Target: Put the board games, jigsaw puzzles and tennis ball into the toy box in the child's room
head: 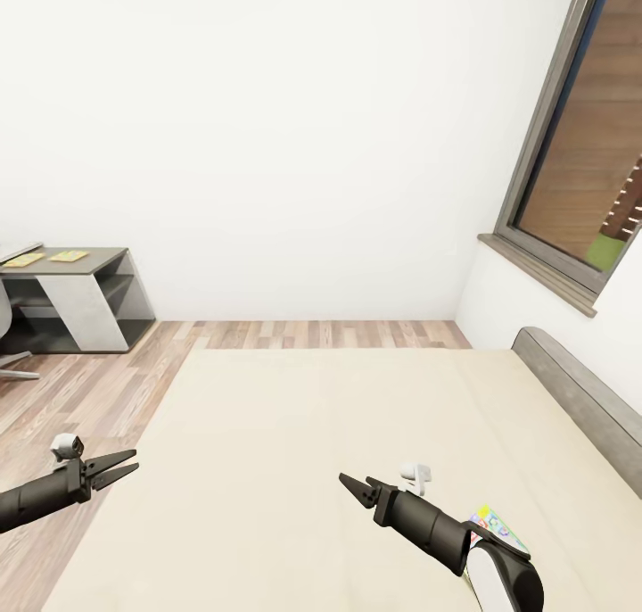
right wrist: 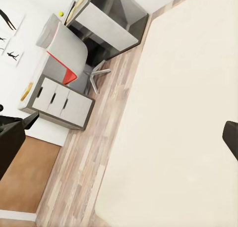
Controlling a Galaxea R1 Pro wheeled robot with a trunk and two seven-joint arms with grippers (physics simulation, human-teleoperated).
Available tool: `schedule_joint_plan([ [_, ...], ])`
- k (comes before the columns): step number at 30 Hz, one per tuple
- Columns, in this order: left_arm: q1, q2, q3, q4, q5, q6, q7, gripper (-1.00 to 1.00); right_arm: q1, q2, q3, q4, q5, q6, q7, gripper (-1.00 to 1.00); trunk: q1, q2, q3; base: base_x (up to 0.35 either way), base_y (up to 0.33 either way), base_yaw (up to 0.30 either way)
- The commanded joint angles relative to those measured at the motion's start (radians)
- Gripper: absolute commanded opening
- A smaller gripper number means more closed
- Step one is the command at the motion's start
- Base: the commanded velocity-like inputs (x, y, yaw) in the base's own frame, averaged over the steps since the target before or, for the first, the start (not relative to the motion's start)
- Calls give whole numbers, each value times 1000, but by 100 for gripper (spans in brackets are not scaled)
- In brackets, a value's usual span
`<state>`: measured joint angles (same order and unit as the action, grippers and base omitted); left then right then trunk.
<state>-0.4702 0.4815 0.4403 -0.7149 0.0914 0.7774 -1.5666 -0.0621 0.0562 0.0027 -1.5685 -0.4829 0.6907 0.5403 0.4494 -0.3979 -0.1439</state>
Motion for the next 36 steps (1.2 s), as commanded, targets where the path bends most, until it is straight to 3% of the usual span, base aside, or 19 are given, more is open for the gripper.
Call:
schedule_joint_plan([
  [1,-1,0,0,0,-1,11,-4,100,-1,1,-1,-1,-5,7,0,100,1,-2,-2,-14,0,0],
  [36,-1,0,0,0,-1,11,-4,100,-1,1,-1,-1,-5,7,0,100,1,-2,-2,-4,-28,0],
])
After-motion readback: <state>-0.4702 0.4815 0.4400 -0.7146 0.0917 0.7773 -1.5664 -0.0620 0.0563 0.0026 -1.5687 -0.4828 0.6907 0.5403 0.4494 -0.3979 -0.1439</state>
